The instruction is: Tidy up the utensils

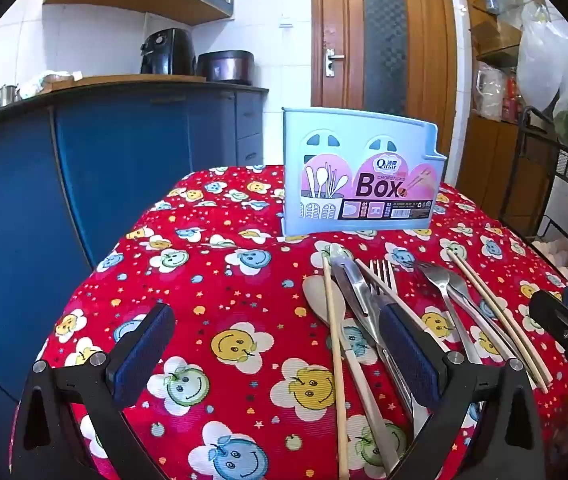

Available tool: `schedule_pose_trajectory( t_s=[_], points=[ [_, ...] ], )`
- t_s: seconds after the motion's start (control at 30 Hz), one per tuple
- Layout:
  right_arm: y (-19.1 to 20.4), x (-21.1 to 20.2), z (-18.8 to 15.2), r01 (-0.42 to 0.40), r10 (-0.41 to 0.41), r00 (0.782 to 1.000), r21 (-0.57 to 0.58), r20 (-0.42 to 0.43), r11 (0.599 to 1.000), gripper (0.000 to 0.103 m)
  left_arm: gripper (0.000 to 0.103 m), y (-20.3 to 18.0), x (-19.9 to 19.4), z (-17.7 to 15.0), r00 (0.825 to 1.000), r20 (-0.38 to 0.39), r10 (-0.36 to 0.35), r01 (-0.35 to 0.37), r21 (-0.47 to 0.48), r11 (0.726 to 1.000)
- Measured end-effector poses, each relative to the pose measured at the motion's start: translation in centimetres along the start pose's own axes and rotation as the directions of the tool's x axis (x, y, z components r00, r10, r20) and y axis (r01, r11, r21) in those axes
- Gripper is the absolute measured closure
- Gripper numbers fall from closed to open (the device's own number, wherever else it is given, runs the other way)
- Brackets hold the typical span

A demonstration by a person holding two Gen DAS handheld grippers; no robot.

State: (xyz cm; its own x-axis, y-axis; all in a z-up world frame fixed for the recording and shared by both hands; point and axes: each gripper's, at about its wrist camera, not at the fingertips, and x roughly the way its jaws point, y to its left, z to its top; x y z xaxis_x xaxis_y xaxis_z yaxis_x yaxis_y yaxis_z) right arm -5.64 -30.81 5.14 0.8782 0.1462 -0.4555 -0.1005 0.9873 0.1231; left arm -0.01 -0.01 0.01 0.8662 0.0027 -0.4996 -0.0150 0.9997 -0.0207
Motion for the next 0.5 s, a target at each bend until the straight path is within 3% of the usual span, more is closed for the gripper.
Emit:
schedule_pose_trajectory(
  t_s=[0.5],
  points=[
    [0.06,0.05,-0.02,0.001,-0.001,1.000,-0.003,-0.002,1.000,0.000,0.002,-0.02,-0.01,0.01,1.000,-0.001,0.001,-0.001,0.003,1.000]
  ],
)
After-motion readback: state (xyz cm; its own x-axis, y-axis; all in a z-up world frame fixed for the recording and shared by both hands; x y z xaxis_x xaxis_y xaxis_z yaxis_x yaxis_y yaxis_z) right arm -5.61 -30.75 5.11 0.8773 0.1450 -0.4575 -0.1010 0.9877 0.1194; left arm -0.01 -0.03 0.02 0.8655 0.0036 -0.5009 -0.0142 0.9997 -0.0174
